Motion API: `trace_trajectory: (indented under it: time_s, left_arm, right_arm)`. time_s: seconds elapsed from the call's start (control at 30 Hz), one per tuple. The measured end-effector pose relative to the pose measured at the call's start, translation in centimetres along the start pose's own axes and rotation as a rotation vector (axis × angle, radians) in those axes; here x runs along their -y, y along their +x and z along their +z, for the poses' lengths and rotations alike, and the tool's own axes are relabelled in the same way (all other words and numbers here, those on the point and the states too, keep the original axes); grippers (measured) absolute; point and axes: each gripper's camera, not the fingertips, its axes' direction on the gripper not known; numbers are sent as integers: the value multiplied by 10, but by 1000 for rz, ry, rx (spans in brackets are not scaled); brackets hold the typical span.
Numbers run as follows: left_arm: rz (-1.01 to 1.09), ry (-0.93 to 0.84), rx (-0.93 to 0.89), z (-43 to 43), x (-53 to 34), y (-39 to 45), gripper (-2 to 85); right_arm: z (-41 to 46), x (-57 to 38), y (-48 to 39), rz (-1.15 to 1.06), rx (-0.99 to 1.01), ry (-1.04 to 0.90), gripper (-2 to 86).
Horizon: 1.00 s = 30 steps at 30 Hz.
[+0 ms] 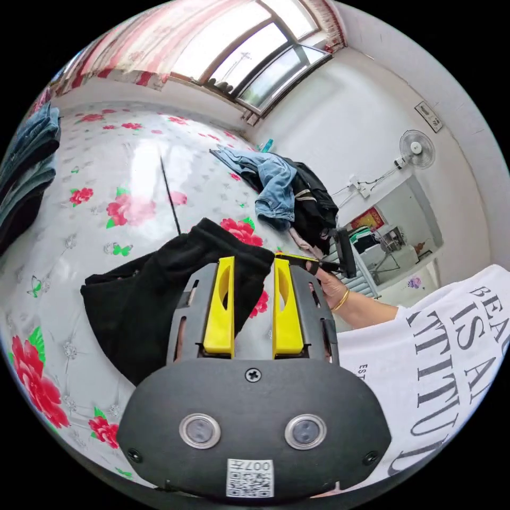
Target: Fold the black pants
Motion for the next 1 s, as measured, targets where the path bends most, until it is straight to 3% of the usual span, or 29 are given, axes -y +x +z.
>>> trace_trajectory:
  time_s: [0.27,0.43,0.5,0.53,0.7,0.87,1.0]
  left_arm:
    - [-372,-22,188,-32,-74,-111,111]
    - [-495,-92,162,0,-90,-146,123]
    - [-527,-106,129,14,-84,-155,117]
    - [-530,-123,113,22,-77,-159,113]
    - [-441,-193,130,38,-31,-161,84]
    - [-388,-150,212,53,71,-195,75]
    - [-323,-69,362,75,185,-233,76]
  right_arm:
    - [49,6,75,142,209,-138,119]
    - [79,27,76,51,156,-216,104]
    - [91,39,75,22,221,-295,99]
    - [101,46,71,2,276,-349,95]
    - [130,74,54,-112,171,-447,71]
    - [156,159,57,-101,224,-340,64]
    - [182,253,36,-176,101,-198,70]
